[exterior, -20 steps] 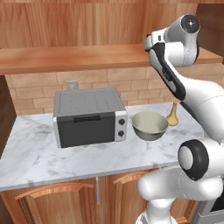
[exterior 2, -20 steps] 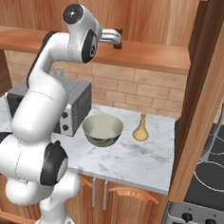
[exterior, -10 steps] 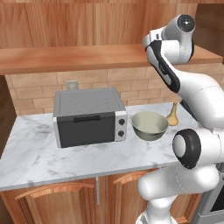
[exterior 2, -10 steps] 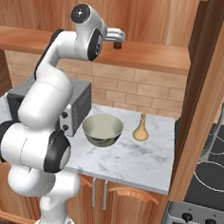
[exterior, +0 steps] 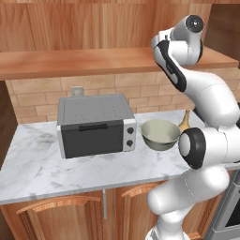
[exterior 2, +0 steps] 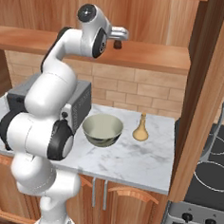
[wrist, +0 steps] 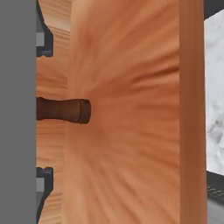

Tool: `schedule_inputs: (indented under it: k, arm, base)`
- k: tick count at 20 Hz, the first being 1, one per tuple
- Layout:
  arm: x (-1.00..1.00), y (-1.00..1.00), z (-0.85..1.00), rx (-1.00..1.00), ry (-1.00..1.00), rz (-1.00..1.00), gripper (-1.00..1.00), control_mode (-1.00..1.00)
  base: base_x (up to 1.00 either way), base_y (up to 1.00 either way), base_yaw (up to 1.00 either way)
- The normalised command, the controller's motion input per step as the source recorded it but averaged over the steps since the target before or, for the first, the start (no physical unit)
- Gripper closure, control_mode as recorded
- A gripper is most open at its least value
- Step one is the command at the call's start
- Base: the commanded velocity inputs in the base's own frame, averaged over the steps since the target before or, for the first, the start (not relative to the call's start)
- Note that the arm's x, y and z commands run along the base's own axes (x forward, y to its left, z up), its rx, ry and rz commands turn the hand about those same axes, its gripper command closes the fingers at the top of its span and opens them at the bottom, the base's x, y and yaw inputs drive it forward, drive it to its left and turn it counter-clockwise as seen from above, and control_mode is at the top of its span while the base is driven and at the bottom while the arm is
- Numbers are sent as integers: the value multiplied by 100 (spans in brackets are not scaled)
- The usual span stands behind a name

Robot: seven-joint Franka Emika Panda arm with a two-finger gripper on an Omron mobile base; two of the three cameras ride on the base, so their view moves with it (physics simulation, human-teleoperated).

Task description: Retrieve the bottle and the shaker from the cabinet and place them next to the mixing bowl on the counter. Then add garlic from the fridge to the mixing bowl.

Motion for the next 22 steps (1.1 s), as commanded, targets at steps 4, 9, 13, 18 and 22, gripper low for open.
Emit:
schedule_inputs:
  k: [4, 9, 13, 18, 22]
  arm:
    - [33, 0, 0, 0, 0, 0, -100, -100]
    - [30, 0, -6, 0, 0, 0, -100, -100]
    - [30, 0, -11, 0, 1, 0, -100, -100]
    - [26, -7, -3, 0, 0, 0, -100, -100]
    - [27, -15, 0, 0, 0, 0, -100, -100]
  base:
    - [0, 0, 0]
    - [0, 0, 0]
    - [0, 0, 0]
    - [0, 0, 0]
    - [0, 0, 0]
